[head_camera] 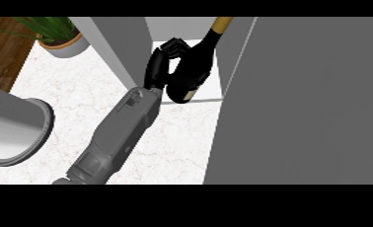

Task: Pick up the wine, place it into the cabinet and close the cabinet

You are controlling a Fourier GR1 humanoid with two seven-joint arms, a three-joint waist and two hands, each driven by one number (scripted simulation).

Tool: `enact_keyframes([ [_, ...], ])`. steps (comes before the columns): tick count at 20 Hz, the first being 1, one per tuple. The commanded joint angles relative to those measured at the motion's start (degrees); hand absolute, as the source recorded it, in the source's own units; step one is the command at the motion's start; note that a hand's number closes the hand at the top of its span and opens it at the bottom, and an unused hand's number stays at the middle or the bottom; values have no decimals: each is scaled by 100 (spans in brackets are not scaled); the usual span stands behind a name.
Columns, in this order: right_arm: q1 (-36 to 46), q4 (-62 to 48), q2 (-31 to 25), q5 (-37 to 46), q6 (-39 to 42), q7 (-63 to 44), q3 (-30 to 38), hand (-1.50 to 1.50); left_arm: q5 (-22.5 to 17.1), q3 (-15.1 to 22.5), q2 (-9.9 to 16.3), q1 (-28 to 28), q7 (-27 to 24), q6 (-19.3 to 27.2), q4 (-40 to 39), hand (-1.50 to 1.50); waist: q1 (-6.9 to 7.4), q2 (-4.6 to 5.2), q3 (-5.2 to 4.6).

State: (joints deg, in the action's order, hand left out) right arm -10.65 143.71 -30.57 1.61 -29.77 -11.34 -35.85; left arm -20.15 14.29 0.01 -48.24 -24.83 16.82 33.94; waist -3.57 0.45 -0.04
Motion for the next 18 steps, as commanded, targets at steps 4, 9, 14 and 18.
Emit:
enact_keyframes([
  [4,-224,981,-70,-416,153,-249,-35,-150,-74,121,-1,-818,338,414,-1025,150,-95,33,1],
  [9,-401,847,-152,-578,240,-31,197,-150,-334,-299,-1,-788,-232,262,-1590,150,-150,87,4],
  [14,-386,950,-60,-366,268,-27,-62,-150,-571,-431,-1,-1222,-17,260,-1922,150,-227,90,-7],
  [18,-482,677,-7,-569,356,231,38,-150,-510,-464,0,-1280,-300,358,-2223,150,-255,126,1],
])
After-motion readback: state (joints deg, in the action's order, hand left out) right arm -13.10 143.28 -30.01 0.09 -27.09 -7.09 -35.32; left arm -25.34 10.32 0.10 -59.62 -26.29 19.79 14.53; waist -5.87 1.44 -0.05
